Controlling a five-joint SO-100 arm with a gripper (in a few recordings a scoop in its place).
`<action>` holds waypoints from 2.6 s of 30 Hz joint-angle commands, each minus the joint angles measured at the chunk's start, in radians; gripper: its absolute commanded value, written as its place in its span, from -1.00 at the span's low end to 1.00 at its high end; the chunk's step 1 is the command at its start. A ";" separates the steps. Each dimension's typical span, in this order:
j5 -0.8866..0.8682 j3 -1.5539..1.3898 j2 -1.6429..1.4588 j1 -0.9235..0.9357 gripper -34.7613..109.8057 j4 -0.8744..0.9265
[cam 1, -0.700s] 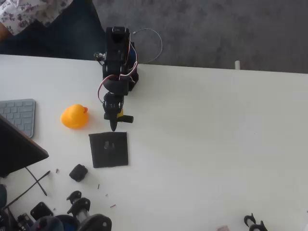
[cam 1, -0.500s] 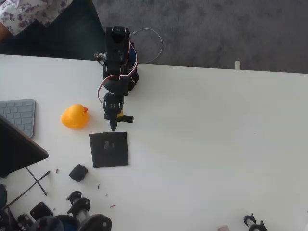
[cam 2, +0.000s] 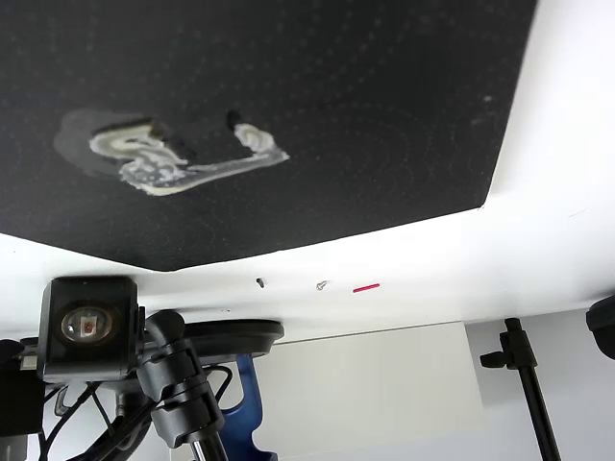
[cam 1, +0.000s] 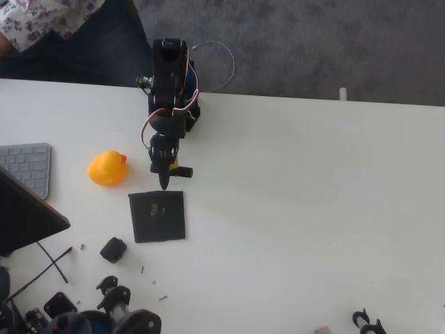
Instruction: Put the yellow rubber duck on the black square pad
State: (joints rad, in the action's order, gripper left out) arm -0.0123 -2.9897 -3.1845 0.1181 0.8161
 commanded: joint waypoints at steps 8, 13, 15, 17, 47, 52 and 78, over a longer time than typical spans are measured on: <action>-0.015 0.002 -0.020 -0.011 -0.47 -0.008; -0.017 0.002 -0.020 -0.011 -0.47 -0.009; -0.017 0.017 -0.021 -0.009 -0.47 -0.011; -0.011 0.052 -0.021 -0.009 -0.47 -0.012; 0.187 0.810 0.002 0.255 -0.46 -0.071; 0.428 0.808 0.067 0.314 -0.46 -0.091; 1.129 0.808 0.117 0.314 -0.46 0.387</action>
State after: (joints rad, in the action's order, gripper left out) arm 1.0753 -2.2028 -3.0634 0.4034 1.1121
